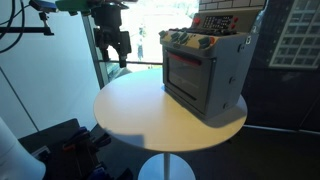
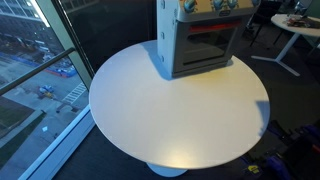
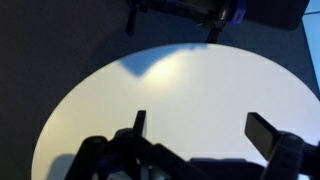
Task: Turn the third knob from the left to the right and then turn the knob on the right to the left
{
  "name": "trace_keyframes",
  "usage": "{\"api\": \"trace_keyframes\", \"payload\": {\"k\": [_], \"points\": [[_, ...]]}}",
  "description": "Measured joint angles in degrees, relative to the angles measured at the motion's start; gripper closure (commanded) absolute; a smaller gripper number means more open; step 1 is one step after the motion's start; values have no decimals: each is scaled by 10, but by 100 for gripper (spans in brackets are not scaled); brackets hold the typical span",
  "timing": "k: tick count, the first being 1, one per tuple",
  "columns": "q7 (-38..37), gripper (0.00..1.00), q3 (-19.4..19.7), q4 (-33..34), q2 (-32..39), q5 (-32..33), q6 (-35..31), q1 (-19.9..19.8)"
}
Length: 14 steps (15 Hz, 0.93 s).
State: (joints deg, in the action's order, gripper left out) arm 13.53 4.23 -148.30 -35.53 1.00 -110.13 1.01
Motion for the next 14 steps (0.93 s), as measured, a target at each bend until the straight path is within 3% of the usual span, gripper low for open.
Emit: {"api": "trace_keyframes", "payload": {"k": [14], "points": [[-27,0,-5,124,92,-9,-62,7]]}}
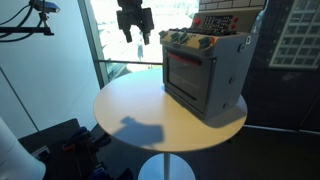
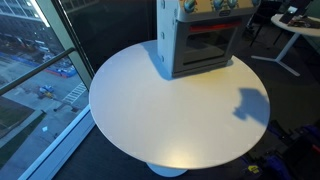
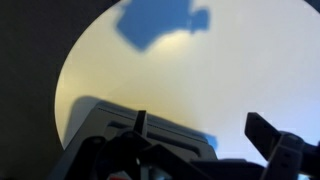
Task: Turn the third knob from the left to the right and then turn the knob on the right to the left
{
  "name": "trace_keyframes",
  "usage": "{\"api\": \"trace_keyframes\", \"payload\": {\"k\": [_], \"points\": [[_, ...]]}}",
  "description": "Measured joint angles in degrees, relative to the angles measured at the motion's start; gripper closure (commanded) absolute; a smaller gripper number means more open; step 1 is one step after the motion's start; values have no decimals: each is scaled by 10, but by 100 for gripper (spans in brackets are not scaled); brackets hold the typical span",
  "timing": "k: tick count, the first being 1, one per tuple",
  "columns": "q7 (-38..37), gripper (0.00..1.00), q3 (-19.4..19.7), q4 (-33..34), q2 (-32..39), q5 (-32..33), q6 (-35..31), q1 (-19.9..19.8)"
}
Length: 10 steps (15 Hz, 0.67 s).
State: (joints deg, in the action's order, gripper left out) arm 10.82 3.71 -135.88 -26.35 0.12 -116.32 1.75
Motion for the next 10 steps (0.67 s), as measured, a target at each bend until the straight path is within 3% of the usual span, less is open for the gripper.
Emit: {"api": "trace_keyframes", "payload": {"k": [10], "points": [[-47,0,0,86,83,0,-87,-5]]}}
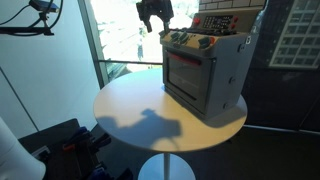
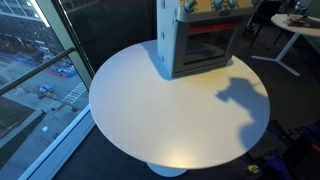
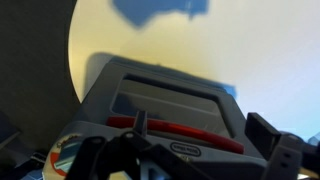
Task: Turn the third knob from the left to the right and then turn the knob on the right to the left
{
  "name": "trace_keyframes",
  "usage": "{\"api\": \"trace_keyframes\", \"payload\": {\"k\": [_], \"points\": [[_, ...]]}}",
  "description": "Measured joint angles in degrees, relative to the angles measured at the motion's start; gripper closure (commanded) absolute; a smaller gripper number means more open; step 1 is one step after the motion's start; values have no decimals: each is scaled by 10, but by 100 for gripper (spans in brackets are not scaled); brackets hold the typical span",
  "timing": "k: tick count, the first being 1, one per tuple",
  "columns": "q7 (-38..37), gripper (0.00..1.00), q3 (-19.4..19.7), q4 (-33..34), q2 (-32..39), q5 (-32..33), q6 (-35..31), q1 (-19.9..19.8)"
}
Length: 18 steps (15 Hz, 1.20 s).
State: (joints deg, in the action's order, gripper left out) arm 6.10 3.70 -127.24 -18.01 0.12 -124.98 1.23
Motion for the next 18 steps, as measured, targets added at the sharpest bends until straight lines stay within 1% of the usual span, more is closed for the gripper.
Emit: {"api": "trace_keyframes", "payload": {"k": [6,14,18], "points": [[-24,0,-1,24,34,0,-57,-9],[-27,0,-2,27,39,1,-60,-12],[-28,0,-7,23,42,8,-96,-13]]}}
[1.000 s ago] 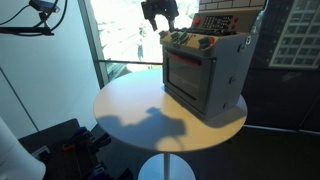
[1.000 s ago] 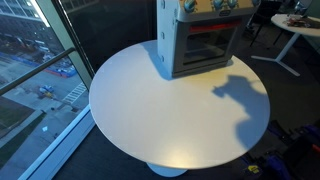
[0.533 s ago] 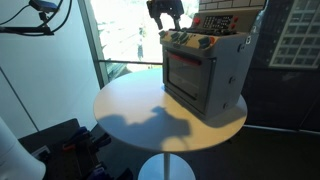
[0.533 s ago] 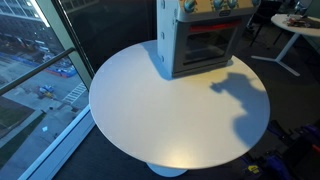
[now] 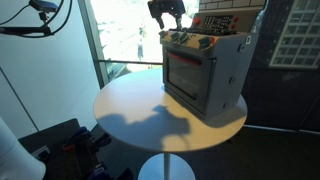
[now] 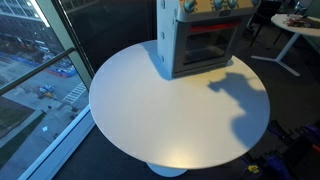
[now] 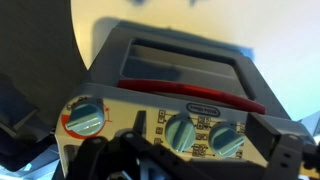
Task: Turn the third knob from the left to the right and then turn the knob on the right to the left
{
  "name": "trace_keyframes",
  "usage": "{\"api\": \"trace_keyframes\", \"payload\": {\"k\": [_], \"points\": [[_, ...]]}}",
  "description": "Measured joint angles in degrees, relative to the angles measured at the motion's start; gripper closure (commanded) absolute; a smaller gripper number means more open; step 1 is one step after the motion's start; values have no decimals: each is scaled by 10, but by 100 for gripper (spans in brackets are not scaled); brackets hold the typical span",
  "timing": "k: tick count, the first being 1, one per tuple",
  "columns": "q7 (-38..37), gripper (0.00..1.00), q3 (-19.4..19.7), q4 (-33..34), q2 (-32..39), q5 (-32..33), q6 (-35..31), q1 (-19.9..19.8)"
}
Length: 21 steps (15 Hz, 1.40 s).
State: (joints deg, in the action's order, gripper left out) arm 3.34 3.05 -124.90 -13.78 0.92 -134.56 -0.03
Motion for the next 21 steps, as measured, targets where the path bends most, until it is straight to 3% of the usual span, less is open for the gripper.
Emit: {"api": "trace_keyframes", "payload": {"k": [20,21], "points": [[-112,0,-13,7,71,32,-129,-17],[-116,5,-14,9,73,35,-132,-17]]}}
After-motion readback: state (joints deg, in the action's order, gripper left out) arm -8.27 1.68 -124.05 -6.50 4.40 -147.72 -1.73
